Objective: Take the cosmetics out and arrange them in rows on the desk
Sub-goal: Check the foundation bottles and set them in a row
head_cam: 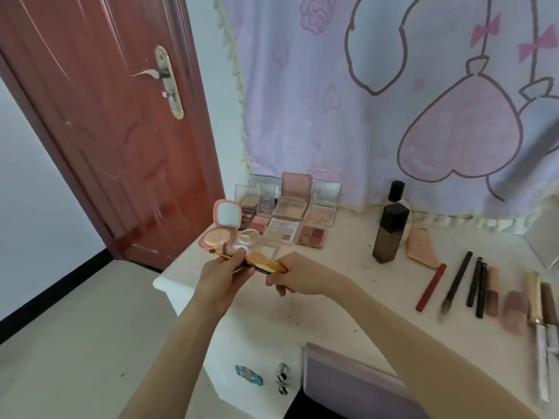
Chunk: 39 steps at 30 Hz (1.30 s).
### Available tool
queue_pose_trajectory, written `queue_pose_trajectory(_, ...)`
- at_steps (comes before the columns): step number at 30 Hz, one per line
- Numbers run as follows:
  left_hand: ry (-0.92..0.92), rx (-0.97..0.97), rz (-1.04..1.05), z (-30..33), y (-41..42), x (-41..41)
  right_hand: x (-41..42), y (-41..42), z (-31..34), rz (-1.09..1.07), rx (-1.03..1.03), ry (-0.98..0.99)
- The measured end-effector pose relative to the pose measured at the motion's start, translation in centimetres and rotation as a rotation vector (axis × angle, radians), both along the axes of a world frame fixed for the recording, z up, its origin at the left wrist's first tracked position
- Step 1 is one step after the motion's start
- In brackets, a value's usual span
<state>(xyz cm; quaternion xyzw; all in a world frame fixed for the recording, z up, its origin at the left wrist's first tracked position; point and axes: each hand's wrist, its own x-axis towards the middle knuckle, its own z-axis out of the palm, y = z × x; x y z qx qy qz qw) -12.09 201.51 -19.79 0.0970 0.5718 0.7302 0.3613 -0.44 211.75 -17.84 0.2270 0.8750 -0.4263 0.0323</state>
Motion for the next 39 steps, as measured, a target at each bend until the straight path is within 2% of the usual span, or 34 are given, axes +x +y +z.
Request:
queue_pose_trajectory(6,-0.067,-0.161,0.070,-1.8,-2.4,-4.9,-3.3,-0.3,-1.9,0.079,0.345,-0.060)
queue_pose_trajectory(14,0.200,-0.430,0.113,-2.7,-2.3,-7.8,-4.1,0.2,-2.8,0.014,0.368,-0.010)
queue_pose_trajectory(19,0.330,-0.554,0.177,-3.1,-1.9,-7.4,-6.7,-1.1,-2.7,-0.097,0.292,0.130)
queue_pose_trajectory(23,0.437,-0.660,0.227,-3.1,-1.7,-6.6,-8.7,-1.9,-2.8,-0.169,0.260,0.170)
queue_pose_trajectory(28,0.493,-0.622,0.227,-2.8,-1.8,-4.9,-8.0,-1.5,-2.7,-0.168,0.300,0.200)
queue_pose_trajectory(33,0.833,-0.735,0.127,-3.8,-2.0,-3.7,-6.5,-0.6,-2.6,-0.112,0.371,0.171)
queue_pose_trajectory(39,1.217,-0.759,0.088,-5.0,-2.5,-3.3,-6.7,-0.7,-3.8,-0.074,0.405,0.142)
